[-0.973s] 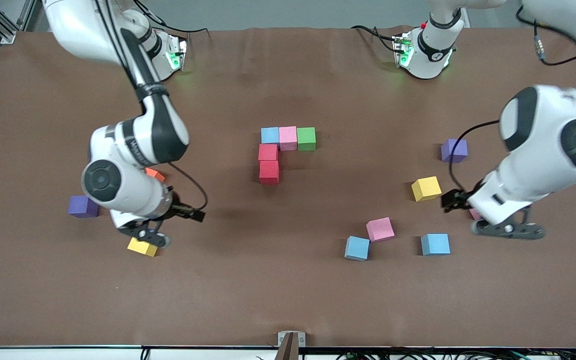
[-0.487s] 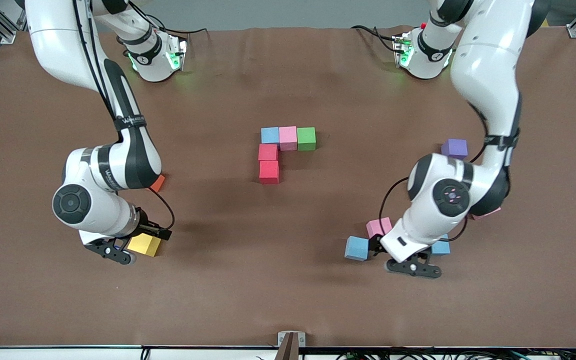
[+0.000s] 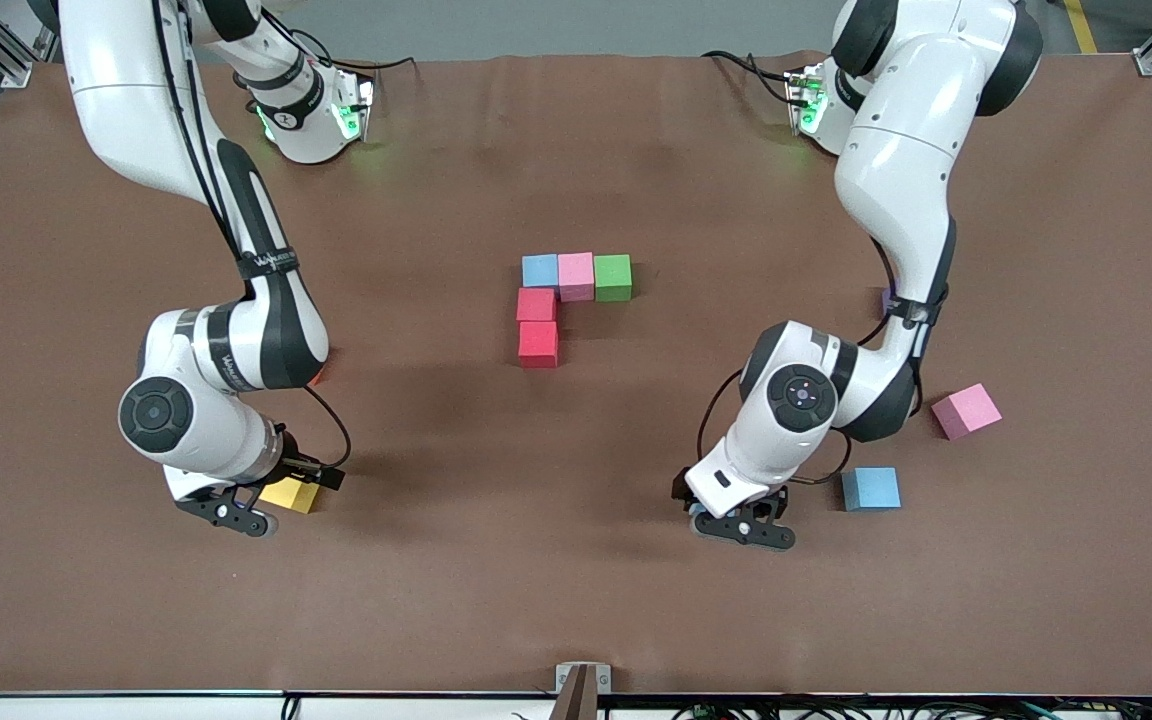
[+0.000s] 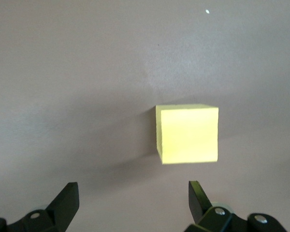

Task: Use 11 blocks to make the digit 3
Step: 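Grasp the yellow cube with the right gripper while the left gripper grasps the blue cube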

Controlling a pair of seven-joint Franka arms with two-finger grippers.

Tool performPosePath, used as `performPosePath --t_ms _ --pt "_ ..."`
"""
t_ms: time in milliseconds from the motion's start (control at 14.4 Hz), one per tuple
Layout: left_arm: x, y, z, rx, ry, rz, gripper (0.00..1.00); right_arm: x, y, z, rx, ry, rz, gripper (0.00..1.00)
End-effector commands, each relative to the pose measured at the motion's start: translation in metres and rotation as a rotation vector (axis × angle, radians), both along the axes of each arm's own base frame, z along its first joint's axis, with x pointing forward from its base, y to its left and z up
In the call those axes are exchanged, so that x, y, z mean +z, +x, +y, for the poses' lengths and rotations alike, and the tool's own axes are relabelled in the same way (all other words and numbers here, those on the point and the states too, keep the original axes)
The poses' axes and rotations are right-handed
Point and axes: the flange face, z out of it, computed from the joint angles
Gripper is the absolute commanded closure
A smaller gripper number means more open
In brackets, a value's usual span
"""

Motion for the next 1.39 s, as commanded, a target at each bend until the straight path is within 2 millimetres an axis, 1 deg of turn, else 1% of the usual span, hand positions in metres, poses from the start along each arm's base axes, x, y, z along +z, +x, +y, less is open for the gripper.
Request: performPosePath --t_ms 0,70,139,209,278,348,417,487,556,626,695,765,834,904,973,1043,1182,1251,1321 --pt "-0.017 0.001 -0.003 -0.012 0.02 0.0 0.03 -0.002 0.0 -0.039 0.096 0.003 -0.005 0.0" --pt "-0.026 0.0 -0.002 -0.013 0.025 0.009 0.04 -0.004 -0.001 -0.041 0.121 0.006 0.0 0.0" --pt "-0.031 -0.001 -0.002 -0.011 0.025 0.016 0.05 -0.014 -0.006 -0.043 0.114 0.011 0.019 0.0" --pt "-0.032 -0.001 -0.002 -0.013 0.026 0.016 0.1 -0.019 -0.009 -0.041 0.101 0.025 0.027 0.0" --pt "-0.032 -0.001 -0.002 -0.014 0.026 0.016 0.2 -0.019 -0.009 -0.042 0.073 0.056 0.019 0.0" --pt "-0.032 -0.001 -0.001 -0.013 0.026 0.016 0.27 -0.026 -0.011 -0.048 0.054 0.072 0.025 0.0" --pt "-0.032 -0.001 -0.002 -0.01 0.024 0.018 0.42 -0.027 -0.009 -0.058 0.042 0.069 0.003 0.0" --pt "-0.03 -0.002 -0.002 0.002 0.019 0.022 0.66 -0.029 -0.009 -0.062 0.046 0.065 -0.011 0.0" --pt "-0.025 -0.002 -0.003 0.006 0.016 0.02 0.77 -0.033 -0.009 -0.064 0.05 0.059 -0.012 0.0" --pt "-0.02 -0.002 -0.001 0.033 0.01 0.023 0.82 -0.036 -0.009 -0.064 0.052 0.057 -0.009 0.0" --pt "-0.019 -0.004 0.003 0.102 0.006 0.045 0.85 -0.037 -0.009 -0.064 0.052 0.056 -0.007 0.0" --pt "-0.014 -0.009 0.003 0.178 0.002 0.075 0.88 -0.042 -0.009 -0.064 0.053 0.053 -0.003 0.0" --pt "-0.009 -0.019 -0.004 0.277 -0.004 0.109 0.9 -0.043 -0.009 -0.064 0.052 0.054 -0.001 0.0" --pt "-0.002 -0.032 -0.02 0.36 -0.013 0.118 0.9 -0.047 -0.009 -0.061 0.055 0.052 -0.003 0.0" --pt "-0.001 -0.048 -0.031 0.443 -0.017 0.136 0.9 -0.048 -0.008 -0.059 0.056 0.051 -0.015 0.0" --pt "0.006 -0.06 -0.031 0.562 -0.027 0.15 0.9 -0.048 -0.008 -0.058 0.055 0.05 -0.019 0.0" --pt "0.016 -0.095 -0.039 0.705 -0.028 0.174 0.9 -0.053 -0.008 -0.057 0.057 0.048 -0.015 0.0" --pt "0.019 -0.107 -0.039 0.776 -0.027 0.185 0.88 -0.056 -0.009 -0.056 0.061 0.046 -0.011 0.0" --pt "0.021 -0.115 -0.038 0.883 -0.034 0.193 0.87 -0.059 -0.009 -0.056 0.063 0.045 -0.008 0.0"
